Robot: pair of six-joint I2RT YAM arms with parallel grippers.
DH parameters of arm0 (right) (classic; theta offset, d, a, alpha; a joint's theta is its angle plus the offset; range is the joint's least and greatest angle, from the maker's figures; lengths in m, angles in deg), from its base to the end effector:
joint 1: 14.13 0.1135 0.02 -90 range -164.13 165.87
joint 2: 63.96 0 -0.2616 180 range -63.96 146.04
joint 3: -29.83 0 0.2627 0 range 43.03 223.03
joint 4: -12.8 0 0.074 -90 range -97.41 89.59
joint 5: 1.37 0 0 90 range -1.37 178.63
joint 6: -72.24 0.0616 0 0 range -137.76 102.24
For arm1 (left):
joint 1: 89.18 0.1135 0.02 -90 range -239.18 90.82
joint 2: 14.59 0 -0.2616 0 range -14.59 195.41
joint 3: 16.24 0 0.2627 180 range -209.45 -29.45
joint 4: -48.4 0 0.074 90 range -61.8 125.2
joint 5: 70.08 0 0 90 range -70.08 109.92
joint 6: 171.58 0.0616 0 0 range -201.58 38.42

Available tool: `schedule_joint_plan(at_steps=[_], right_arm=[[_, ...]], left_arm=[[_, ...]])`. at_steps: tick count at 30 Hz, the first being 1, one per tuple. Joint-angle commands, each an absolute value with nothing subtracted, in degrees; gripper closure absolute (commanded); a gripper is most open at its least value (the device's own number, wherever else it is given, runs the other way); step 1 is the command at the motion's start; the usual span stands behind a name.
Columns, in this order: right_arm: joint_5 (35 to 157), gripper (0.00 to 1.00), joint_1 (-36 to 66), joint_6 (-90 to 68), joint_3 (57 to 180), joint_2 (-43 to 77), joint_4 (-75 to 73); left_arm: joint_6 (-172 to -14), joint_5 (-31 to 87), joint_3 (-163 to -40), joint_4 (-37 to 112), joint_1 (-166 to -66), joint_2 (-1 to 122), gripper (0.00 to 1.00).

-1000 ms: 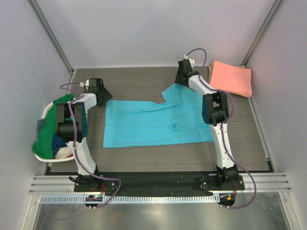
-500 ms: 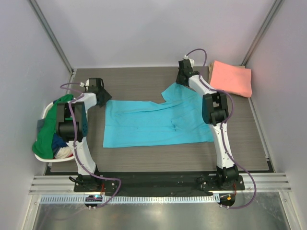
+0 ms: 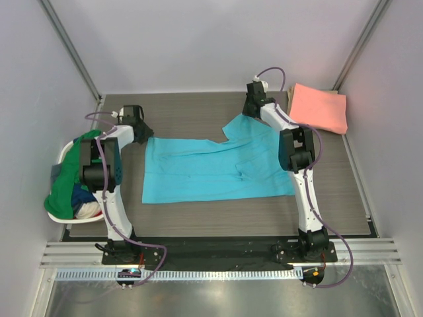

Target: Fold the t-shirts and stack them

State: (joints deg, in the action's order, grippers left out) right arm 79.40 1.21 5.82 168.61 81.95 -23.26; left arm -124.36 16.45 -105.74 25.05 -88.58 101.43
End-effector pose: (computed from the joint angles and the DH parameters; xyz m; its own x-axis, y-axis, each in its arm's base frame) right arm 0.5770 0.1480 0.1353 -0.6643 0.2272 -0.7121 0.1281 0.9732 0.1910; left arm 0.4571 0.0085 0.1277 -0.5276 -0.6835 -0.5045 -0.5556 0.7268 -0.4038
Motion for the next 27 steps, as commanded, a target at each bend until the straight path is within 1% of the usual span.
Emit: schedule_joint_plan(at_steps=[1,2,4,5,8,15,22,27], right_arm=[[80.2,0.99,0.8,5.4,170.4,82.7,-24.4],[80.4,0.99,0.8,5.4,170.3,82.6,-24.3],[80.6,0.99,0.7,5.0,170.2,82.6,-24.3],[80.8,0.99,0.6,4.7,170.0,82.6,-24.1],[82.0,0.99,0.7,3.8,168.6,81.8,-23.3],[81.7,0.99,0.7,2.7,162.7,74.7,-18.3],[86.1,0.99,0.7,3.2,156.0,65.1,-17.5],[87.9,0.99,0.7,3.4,149.0,58.2,-16.7]], left_arm=[[-123.1,17.7,-106.5,21.1,-88.6,104.1,0.68],[-123.1,17.6,-106.7,21.0,-88.6,104.1,0.75],[-123.1,17.6,-106.8,21.0,-88.6,104.3,0.80],[-123.1,17.9,-107.0,20.9,-88.7,104.5,0.89],[-122.9,18.5,-107.3,20.8,-88.6,104.8,1.00],[-123.8,18.2,-106.0,21.8,-88.6,102.5,1.00],[-122.8,17.6,-106.8,19.4,-88.7,96.0,1.00],[-122.4,17.3,-103.6,18.5,-88.6,89.9,1.00]])
